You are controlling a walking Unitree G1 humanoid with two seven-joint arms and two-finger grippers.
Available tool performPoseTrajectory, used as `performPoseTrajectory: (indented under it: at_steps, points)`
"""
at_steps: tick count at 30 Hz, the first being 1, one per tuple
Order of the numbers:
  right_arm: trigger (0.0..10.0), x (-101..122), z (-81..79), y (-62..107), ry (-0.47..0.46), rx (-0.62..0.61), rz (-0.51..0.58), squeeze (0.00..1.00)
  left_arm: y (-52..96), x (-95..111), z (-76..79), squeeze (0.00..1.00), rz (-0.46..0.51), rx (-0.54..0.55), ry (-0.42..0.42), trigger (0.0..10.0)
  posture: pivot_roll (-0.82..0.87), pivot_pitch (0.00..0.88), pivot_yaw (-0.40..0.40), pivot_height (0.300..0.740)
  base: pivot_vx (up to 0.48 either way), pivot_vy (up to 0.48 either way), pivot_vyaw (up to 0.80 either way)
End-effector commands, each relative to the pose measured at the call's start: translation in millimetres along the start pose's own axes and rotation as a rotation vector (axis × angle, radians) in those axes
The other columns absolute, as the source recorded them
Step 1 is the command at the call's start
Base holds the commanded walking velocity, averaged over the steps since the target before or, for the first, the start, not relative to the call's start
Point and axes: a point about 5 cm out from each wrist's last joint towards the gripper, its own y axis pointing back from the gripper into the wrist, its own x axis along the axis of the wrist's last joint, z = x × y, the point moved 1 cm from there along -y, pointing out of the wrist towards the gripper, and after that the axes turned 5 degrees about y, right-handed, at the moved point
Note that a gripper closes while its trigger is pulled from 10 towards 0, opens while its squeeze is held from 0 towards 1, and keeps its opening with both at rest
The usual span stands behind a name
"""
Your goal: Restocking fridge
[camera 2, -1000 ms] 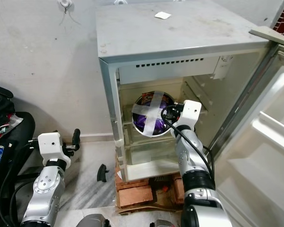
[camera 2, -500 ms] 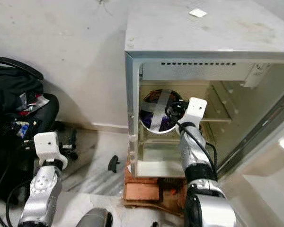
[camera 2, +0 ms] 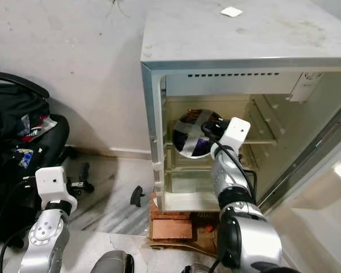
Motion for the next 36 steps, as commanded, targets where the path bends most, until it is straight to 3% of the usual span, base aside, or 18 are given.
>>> performPoseTrajectory:
  at_steps: [1, 7, 14, 17, 20, 26, 30, 36]
  points:
    - [10.0, 10, -7.2, -2.6, -0.017, -0.003, 0.023, 0.00, 7.3, 5, -5.0, 0.00, -0.003, 0.019, -0.002, 10.0, 0.32, 0.168, -0.034, 0.740, 0.000, 0.000, 0.00]
    - [10.0, 17, -17.1, -5.3, -0.060, -0.014, 0.014, 0.00, 30.8, -1, -8.0, 0.00, -0.080, 0.043, 0.079, 10.0, 0.35, 0.232, -0.064, 0.740, 0.000, 0.000, 0.00]
    - [10.0, 23, -23.1, -7.0, -0.156, -0.062, -0.011, 0.00, 45.1, 9, -0.5, 0.00, -0.071, 0.039, 0.056, 10.0, 0.39, 0.263, -0.093, 0.740, 0.000, 0.000, 0.00]
    - [10.0, 26, -30.3, -7.0, -0.175, -0.052, -0.015, 0.00, 52.1, 13, 1.0, 0.00, -0.066, 0.032, 0.015, 10.0, 0.40, 0.287, -0.105, 0.740, 0.000, 0.000, 0.00]
    - [10.0, 27, -35.9, -5.9, -0.111, -0.053, -0.002, 0.00, 60.4, 17, 3.4, 0.00, -0.058, 0.001, -0.054, 10.0, 0.42, 0.324, -0.116, 0.740, 0.000, 0.000, 0.00]
    - [10.0, 19, -47.9, -2.9, -0.156, -0.003, -0.026, 0.00, 82.5, 19, 3.9, 0.00, -0.061, -0.080, -0.208, 10.0, 0.44, 0.364, -0.125, 0.740, 0.000, 0.000, 0.00]
    - [10.0, 17, -48.8, -2.3, -0.164, -0.005, -0.028, 0.00, 87.2, 19, 2.5, 0.00, -0.066, -0.075, -0.224, 10.0, 0.44, 0.368, -0.128, 0.740, 0.000, 0.000, 0.00]
    - [10.0, 22, -57.4, -1.9, -0.277, -0.034, -0.054, 0.00, 90.1, 21, -1.9, 0.00, -0.073, -0.046, -0.227, 10.0, 0.46, 0.391, -0.133, 0.740, 0.000, 0.000, 0.00]
